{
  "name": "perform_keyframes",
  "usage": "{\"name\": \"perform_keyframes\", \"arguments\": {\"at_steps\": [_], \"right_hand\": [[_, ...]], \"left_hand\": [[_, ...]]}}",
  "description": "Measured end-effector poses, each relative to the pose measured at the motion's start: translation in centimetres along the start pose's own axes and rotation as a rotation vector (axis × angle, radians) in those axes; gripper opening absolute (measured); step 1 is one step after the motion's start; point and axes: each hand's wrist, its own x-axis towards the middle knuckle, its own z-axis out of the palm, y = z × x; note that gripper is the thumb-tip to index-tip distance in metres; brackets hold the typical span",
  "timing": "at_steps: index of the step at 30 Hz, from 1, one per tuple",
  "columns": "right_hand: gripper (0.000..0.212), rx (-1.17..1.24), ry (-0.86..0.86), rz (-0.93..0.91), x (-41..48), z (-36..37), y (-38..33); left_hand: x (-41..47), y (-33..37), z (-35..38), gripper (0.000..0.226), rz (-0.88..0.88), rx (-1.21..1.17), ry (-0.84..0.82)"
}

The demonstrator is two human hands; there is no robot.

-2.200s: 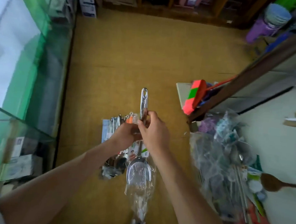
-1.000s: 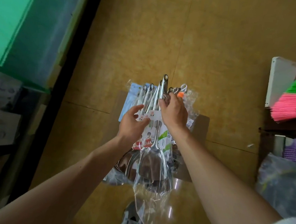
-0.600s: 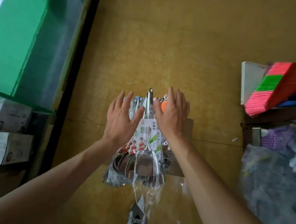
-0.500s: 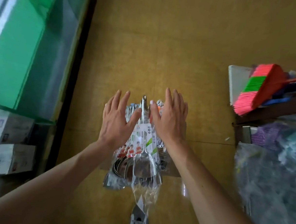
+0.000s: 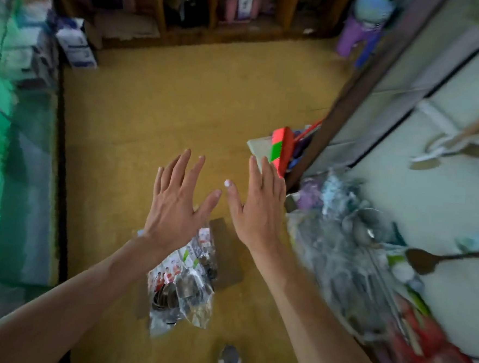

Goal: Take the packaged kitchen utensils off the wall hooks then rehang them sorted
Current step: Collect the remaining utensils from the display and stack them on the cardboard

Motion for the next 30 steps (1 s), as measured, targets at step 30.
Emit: {"name": "perform_keyframes", "arguments": {"at_steps": [30], "right_hand": [[0.076, -0.29, 0.468, 0.744, -38.2, -44.2, 37.0]], "left_hand": [[-21.1, 58.5, 18.3, 0.085, 0.901, -0.102, -0.417]]}}
